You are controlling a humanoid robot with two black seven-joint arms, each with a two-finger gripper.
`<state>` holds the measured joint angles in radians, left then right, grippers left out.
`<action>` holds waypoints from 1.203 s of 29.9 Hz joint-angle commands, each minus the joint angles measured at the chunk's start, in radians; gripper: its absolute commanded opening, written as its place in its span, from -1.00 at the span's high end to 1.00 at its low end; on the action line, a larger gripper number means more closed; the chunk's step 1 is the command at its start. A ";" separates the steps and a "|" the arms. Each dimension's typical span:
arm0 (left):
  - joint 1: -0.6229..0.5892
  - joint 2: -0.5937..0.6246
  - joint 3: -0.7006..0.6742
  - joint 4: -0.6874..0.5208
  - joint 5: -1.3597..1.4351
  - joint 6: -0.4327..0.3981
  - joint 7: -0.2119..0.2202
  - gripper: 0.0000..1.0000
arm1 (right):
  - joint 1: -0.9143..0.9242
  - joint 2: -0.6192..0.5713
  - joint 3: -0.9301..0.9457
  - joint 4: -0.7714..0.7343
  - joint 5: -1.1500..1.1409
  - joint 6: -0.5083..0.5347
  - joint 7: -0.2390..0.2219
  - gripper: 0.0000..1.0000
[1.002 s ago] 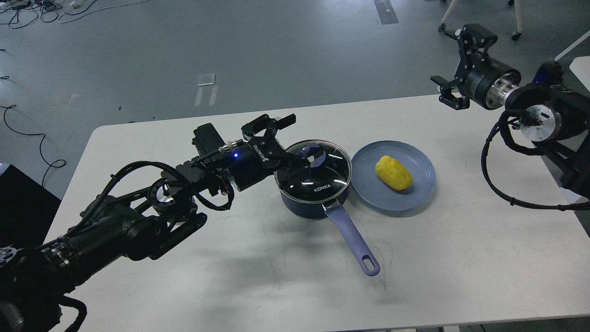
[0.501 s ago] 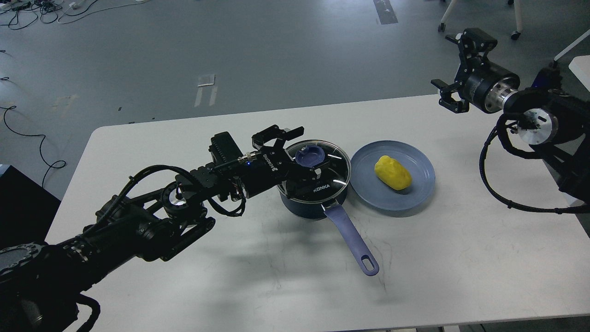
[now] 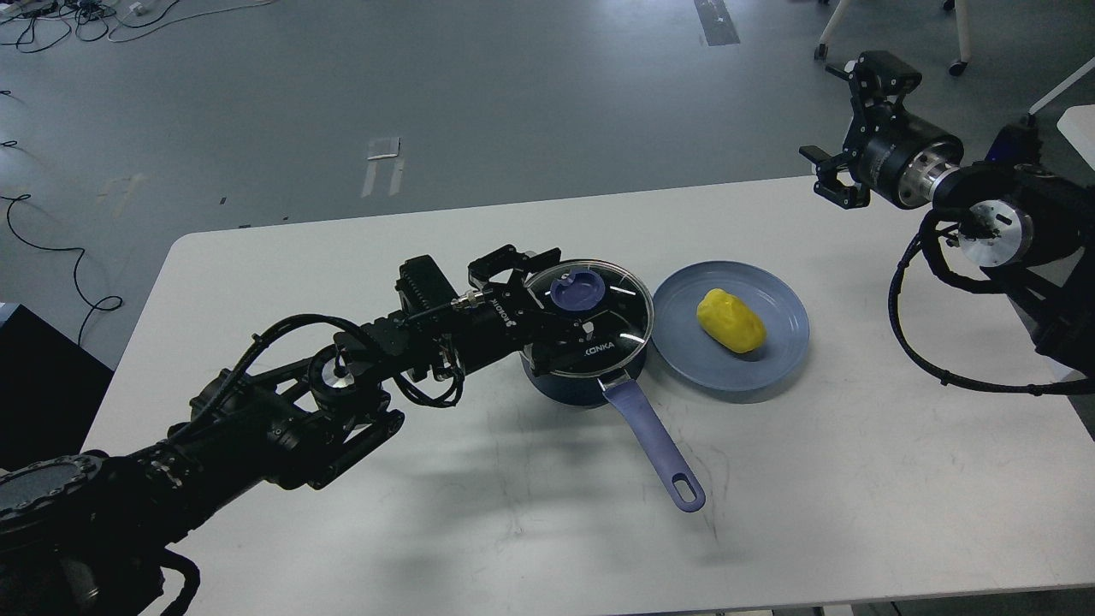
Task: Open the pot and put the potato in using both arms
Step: 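Reach the left gripper to the glass lid knob on the saucepan, then close the left gripper on the lid knob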
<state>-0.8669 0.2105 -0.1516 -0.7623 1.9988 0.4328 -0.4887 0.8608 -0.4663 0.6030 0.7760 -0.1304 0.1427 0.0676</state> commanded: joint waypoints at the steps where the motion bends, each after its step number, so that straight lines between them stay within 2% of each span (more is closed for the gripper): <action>1: -0.001 -0.008 0.010 0.015 0.000 0.000 0.000 -0.98 | -0.003 -0.003 0.000 0.000 0.000 0.000 0.000 -1.00; 17: -0.006 -0.031 0.037 0.050 -0.011 0.001 0.000 -0.93 | -0.008 -0.003 -0.003 0.000 0.000 0.000 0.001 -1.00; 20: -0.006 -0.046 0.037 0.080 -0.012 0.001 0.000 -0.80 | -0.012 -0.003 -0.002 0.000 0.000 0.000 0.001 -1.00; 27: -0.009 -0.075 0.037 0.127 -0.020 0.000 0.000 -0.34 | -0.016 -0.005 -0.005 0.000 0.000 0.000 0.003 -1.00; 34: -0.007 -0.079 0.037 0.135 -0.021 -0.002 0.000 -0.16 | -0.026 -0.005 -0.008 0.000 0.000 0.000 0.012 -1.00; 36: -0.007 -0.077 0.037 0.135 -0.021 -0.002 0.000 -0.04 | -0.028 -0.005 -0.009 0.000 0.000 0.000 0.014 -1.00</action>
<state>-0.8759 0.1324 -0.1151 -0.6275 1.9774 0.4311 -0.4887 0.8354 -0.4711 0.5954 0.7762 -0.1304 0.1427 0.0789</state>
